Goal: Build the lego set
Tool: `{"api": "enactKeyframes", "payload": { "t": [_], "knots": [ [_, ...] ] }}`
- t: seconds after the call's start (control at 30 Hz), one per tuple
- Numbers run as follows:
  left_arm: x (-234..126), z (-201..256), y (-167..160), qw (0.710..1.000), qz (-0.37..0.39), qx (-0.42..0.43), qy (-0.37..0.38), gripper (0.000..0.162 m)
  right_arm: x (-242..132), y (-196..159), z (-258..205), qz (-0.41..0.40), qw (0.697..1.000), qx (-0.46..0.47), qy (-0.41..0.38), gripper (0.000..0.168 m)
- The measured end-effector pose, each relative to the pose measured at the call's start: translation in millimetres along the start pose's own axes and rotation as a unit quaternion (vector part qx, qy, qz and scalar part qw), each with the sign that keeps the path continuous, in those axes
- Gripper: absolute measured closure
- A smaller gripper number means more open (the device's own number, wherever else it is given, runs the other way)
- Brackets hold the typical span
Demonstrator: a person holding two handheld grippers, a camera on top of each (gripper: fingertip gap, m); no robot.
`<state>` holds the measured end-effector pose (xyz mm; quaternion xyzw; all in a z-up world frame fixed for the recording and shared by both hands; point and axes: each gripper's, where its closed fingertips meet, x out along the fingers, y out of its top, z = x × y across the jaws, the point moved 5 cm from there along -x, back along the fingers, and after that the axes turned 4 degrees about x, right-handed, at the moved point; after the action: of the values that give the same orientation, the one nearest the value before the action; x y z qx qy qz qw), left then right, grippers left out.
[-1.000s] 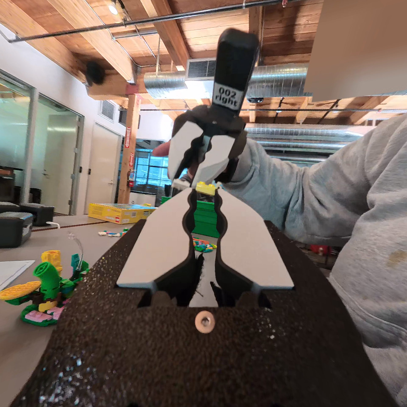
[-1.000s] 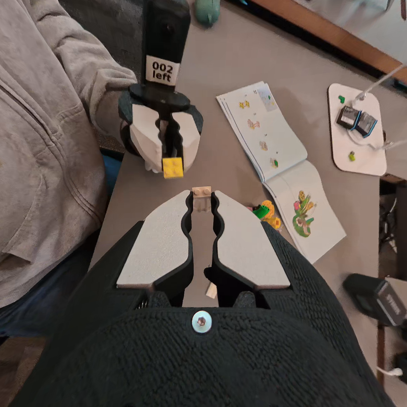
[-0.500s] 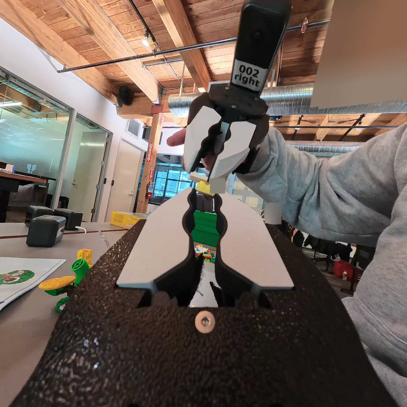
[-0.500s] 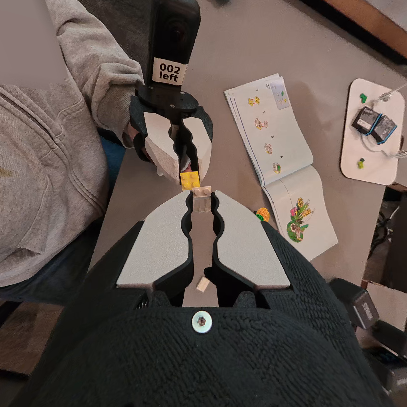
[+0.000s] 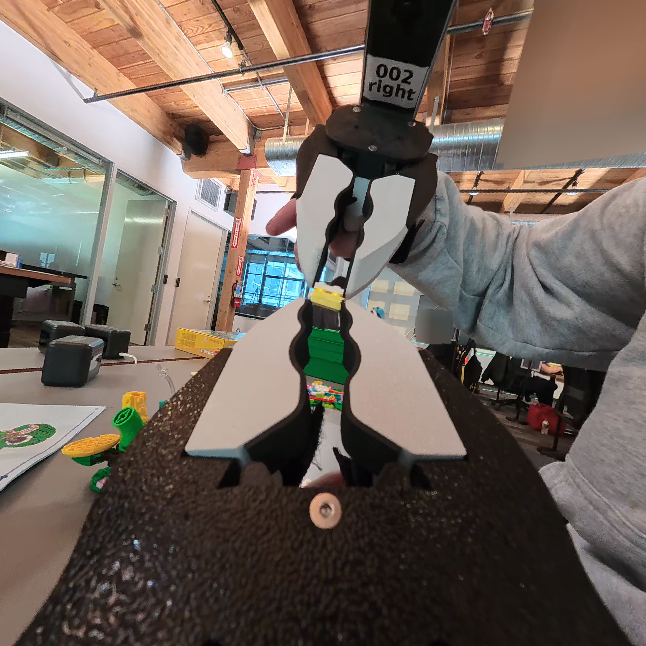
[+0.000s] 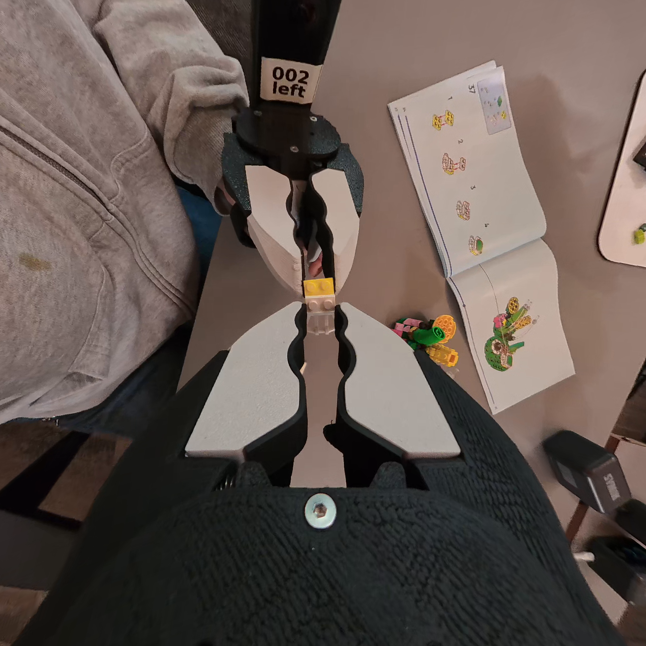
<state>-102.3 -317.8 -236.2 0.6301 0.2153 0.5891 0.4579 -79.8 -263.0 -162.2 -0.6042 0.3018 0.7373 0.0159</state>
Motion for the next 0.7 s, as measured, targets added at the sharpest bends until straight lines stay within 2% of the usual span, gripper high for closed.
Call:
{"api": "enactKeyframes", "payload": {
  "t": [0.23, 0.4, 0.53, 0.7],
  "knots": [
    [-0.1, 0.0, -0.8, 1.000, -0.007, 0.001, 0.003, 0.147, 2.7, 0.0, -2.2, -0.032, 0.999, -0.025, -0.022, 0.155],
    [1.3, 3.0, -4.4, 0.999, -0.031, 0.028, 0.000, 0.147, 6.3, -2.2, -8.2, -0.089, 0.993, -0.066, -0.045, 0.156],
    [3.5, 5.8, -9.0, 0.997, -0.054, 0.045, -0.005, 0.147, 8.4, -5.5, -10.7, -0.131, 0.988, -0.075, -0.035, 0.156],
    [3.2, 4.5, -10.0, 0.998, -0.058, 0.039, -0.001, 0.147, 10.8, -5.6, -8.3, -0.145, 0.987, -0.071, -0.026, 0.156]
  ]
}}
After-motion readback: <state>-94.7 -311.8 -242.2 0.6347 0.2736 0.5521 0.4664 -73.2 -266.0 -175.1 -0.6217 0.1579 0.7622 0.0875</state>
